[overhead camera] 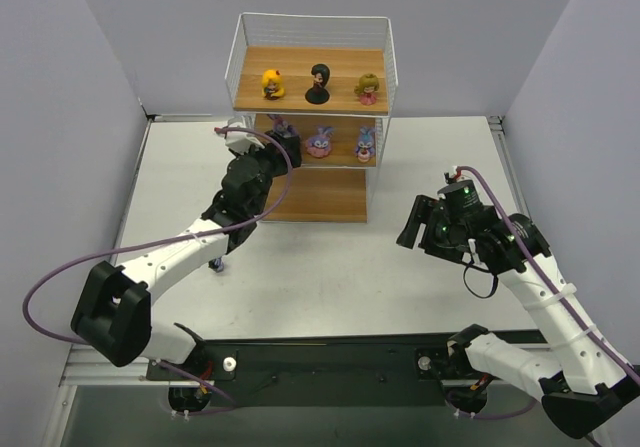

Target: Place and organize the plastic toys onto the shelf

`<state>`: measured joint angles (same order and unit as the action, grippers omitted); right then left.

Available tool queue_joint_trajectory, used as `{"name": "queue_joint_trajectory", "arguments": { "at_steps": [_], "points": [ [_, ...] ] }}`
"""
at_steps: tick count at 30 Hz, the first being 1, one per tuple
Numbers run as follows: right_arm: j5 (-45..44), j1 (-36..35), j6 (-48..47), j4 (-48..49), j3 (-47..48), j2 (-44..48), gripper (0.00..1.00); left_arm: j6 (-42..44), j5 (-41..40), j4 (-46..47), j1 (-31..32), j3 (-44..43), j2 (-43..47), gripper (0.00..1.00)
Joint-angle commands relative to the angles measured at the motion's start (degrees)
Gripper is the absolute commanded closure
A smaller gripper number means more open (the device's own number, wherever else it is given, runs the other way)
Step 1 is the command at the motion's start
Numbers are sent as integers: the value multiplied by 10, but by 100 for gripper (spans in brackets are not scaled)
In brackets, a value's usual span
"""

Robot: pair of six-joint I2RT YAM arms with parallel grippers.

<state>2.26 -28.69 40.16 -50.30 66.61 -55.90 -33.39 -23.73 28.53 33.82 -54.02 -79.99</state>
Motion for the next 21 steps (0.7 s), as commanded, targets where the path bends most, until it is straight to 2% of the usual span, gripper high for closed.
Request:
{"name": "queue_joint_trajectory", "arguments": {
  "at_steps": [1, 4, 7, 8, 18, 21],
  "points": [
    [9, 10, -14, -4, -2, 1, 32, 34, -37, 20, 6, -35, -19, 23],
    [13, 16, -17, -4, -1, 0, 32, 46, -57, 18, 12, -40, -26, 24],
    [14, 21, -18, -4, -2, -1, 32, 56, -79, 18, 19, -41, -29, 35],
    [14, 22, -18, -3, -3, -1, 32, 58, -86, 18, 20, -40, -28, 42],
    [22, 35, -25, -1, -3, -7, 33, 64, -96, 22, 24, -22, -15, 64],
    [26, 36, -25, 0, -3, -10, 33, 67, -96, 21, 24, -17, -7, 74]
  ]
}}
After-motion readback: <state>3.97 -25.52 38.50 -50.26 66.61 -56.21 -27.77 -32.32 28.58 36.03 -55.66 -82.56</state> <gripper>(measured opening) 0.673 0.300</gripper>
